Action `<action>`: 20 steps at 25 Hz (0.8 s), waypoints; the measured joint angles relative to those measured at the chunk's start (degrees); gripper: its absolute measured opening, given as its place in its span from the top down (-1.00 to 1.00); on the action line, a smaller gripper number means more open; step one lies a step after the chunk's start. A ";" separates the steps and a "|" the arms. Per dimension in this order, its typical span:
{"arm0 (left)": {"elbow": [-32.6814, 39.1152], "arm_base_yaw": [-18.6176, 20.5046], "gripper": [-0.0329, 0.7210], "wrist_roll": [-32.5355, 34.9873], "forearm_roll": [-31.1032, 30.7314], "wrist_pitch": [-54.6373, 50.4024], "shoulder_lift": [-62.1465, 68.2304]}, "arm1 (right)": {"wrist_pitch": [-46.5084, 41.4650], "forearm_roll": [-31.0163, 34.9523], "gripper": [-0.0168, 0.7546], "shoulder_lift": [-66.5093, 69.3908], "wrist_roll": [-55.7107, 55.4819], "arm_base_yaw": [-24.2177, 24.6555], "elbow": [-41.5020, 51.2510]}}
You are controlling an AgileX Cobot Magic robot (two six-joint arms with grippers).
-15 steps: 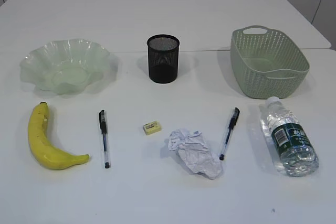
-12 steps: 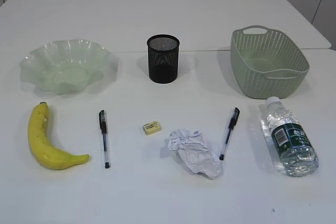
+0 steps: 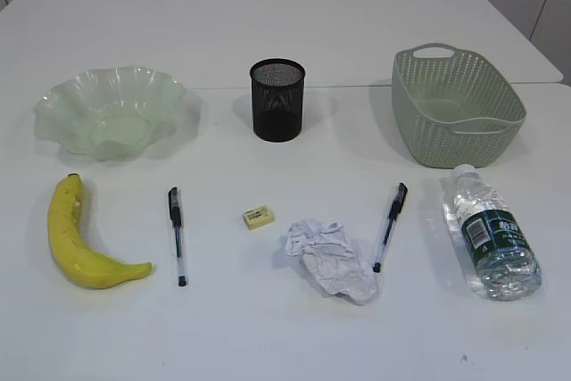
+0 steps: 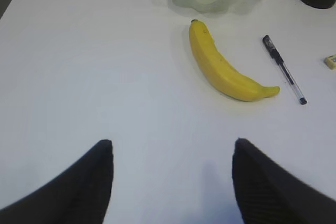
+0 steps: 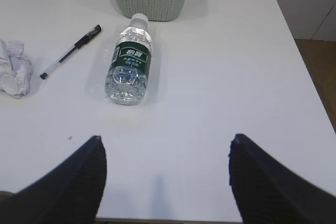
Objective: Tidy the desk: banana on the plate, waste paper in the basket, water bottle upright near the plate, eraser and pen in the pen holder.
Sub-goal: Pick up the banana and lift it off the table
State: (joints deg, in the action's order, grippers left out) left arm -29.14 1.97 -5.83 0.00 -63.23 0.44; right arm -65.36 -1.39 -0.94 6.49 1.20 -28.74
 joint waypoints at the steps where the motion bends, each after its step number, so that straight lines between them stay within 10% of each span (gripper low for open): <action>1: 0.00 0.00 -0.40 0.00 0.00 0.00 0.00 | 0.00 0.00 -0.46 0.00 0.00 0.00 0.00; 20: 0.00 0.00 -0.36 0.00 0.00 0.00 0.00 | -0.10 0.00 -0.46 0.00 0.00 0.00 0.00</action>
State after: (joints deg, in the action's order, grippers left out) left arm -29.14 1.97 -5.83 0.00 -63.23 0.44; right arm -65.46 -1.39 -0.94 6.49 1.20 -28.74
